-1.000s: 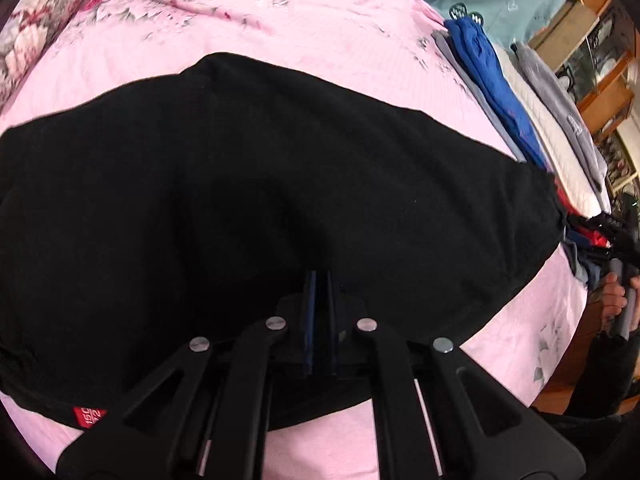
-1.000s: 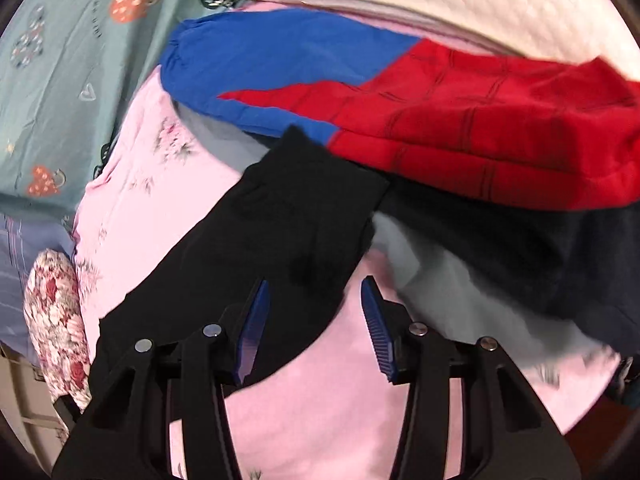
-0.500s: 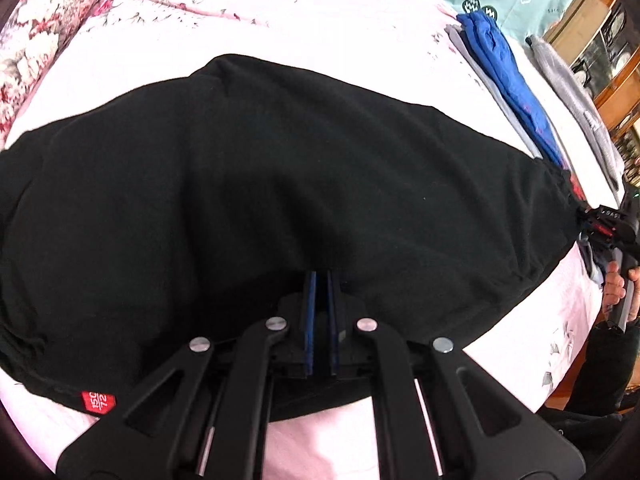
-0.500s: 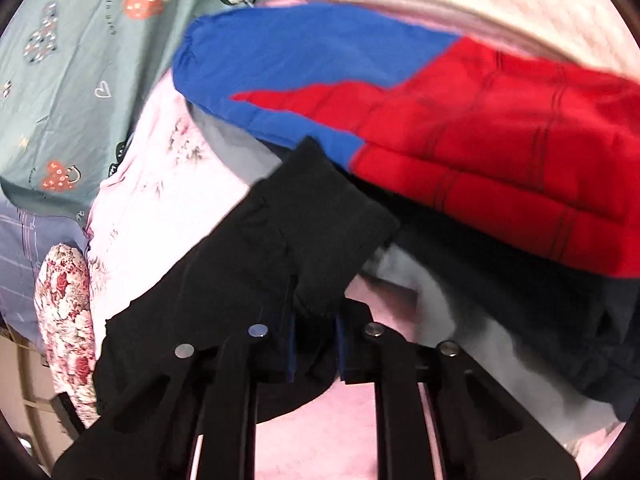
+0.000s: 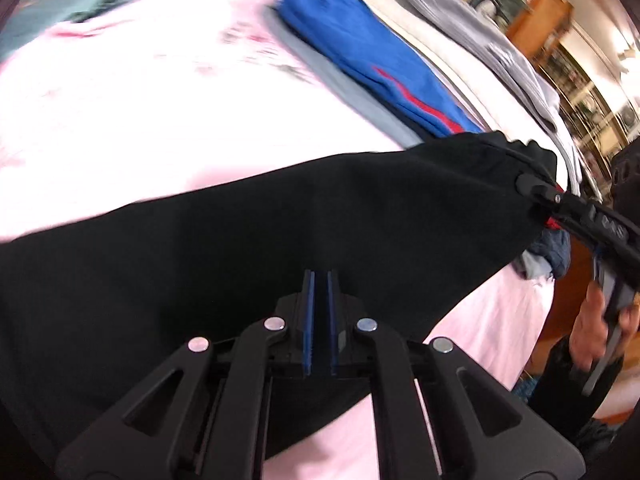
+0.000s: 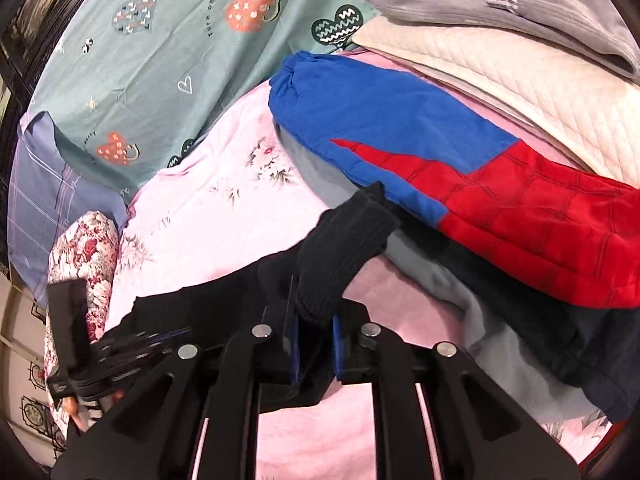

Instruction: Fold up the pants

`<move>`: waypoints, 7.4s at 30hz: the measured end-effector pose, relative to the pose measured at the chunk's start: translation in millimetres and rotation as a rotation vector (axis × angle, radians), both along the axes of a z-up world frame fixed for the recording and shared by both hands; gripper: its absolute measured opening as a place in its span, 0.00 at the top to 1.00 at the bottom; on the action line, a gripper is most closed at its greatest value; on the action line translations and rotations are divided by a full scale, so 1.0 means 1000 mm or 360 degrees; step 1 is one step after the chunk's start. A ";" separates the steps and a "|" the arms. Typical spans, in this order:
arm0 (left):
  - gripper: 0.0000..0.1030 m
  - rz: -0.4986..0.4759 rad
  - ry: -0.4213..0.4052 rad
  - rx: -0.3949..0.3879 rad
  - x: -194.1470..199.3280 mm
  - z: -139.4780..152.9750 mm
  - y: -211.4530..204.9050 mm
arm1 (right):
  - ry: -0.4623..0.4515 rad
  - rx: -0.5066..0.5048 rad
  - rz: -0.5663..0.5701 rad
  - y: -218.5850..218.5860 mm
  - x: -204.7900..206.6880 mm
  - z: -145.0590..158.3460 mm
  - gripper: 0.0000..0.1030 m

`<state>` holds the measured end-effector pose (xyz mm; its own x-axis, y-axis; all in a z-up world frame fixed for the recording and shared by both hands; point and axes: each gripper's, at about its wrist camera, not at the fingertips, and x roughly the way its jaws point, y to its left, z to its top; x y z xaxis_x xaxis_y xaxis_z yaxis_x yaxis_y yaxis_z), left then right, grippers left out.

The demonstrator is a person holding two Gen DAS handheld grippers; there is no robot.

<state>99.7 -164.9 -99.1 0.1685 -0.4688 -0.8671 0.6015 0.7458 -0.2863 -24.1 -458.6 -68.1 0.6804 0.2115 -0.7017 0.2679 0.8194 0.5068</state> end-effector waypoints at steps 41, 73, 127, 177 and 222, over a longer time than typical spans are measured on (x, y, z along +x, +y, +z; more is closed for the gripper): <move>0.85 0.0993 -0.0160 -0.0150 -0.022 -0.040 0.337 | 0.0253 -0.0630 0.1037 0.369 0.094 -0.044 0.88; 0.53 0.1082 -0.0210 -0.0303 -0.056 -0.024 0.361 | -0.0026 -0.0500 0.0985 0.324 0.054 0.010 0.61; 0.81 0.1498 -0.0288 -0.0443 -0.045 0.032 0.442 | 0.0132 -0.0317 0.1174 0.407 0.124 -0.006 0.93; 0.84 0.0650 -0.0155 -0.0337 -0.053 0.000 0.223 | 0.0202 -0.0403 0.0794 0.286 0.094 -0.012 0.96; 0.84 0.0530 -0.0014 -0.0127 -0.067 -0.040 0.215 | 0.0407 -0.0871 0.1544 0.443 0.244 -0.052 0.91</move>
